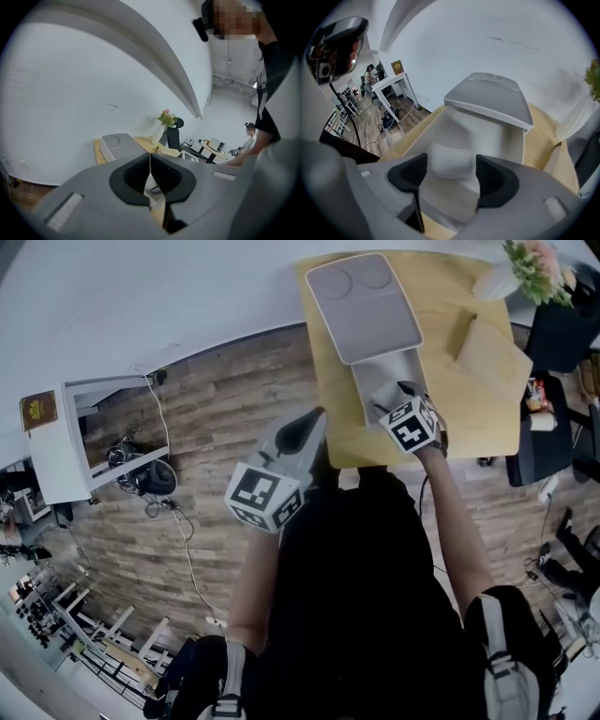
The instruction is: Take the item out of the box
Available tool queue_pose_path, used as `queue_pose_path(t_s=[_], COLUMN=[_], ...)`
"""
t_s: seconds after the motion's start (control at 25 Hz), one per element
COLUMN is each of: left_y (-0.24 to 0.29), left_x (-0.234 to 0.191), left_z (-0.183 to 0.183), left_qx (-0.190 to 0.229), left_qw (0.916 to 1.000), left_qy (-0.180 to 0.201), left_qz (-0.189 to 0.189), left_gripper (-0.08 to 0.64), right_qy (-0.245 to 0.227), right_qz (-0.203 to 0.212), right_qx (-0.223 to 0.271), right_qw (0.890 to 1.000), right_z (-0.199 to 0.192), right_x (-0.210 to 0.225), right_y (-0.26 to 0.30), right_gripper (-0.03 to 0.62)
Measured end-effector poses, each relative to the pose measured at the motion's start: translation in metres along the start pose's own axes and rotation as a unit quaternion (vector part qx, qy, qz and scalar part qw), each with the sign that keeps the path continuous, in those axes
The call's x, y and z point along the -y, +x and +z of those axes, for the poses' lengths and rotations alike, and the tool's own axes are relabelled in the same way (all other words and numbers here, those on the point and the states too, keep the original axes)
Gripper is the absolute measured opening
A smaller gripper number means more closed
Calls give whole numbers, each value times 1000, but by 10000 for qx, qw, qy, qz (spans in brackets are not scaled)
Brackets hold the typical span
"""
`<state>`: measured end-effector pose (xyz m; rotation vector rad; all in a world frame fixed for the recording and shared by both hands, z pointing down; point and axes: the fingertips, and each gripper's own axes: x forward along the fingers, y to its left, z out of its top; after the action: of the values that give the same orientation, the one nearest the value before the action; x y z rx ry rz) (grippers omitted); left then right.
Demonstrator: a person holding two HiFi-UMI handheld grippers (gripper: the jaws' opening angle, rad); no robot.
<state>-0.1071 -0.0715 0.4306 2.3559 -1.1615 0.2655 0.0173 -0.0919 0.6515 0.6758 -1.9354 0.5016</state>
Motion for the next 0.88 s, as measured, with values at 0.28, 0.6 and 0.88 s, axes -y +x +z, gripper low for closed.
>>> queue_pose_path(t_s=[0.28, 0.6, 0.88], left_y=[-9, -26, -29], left_x=[-8, -18, -13], left_z=[5, 4, -1], left_qx=[67, 146, 194], left_qw=[9998, 9991, 9987], left_qy=[-17, -95, -123], left_qz=[184, 381, 459], left_gripper=[14, 14, 15], right_qy=[11, 160, 235], right_qz=[-24, 32, 69], right_qx=[-224, -327, -461], right_qw=[9997, 9993, 9986], right_z=[-2, 0, -9], right_x=[6, 2, 2], right_y=[12, 21, 22], right_gripper=[318, 309, 299])
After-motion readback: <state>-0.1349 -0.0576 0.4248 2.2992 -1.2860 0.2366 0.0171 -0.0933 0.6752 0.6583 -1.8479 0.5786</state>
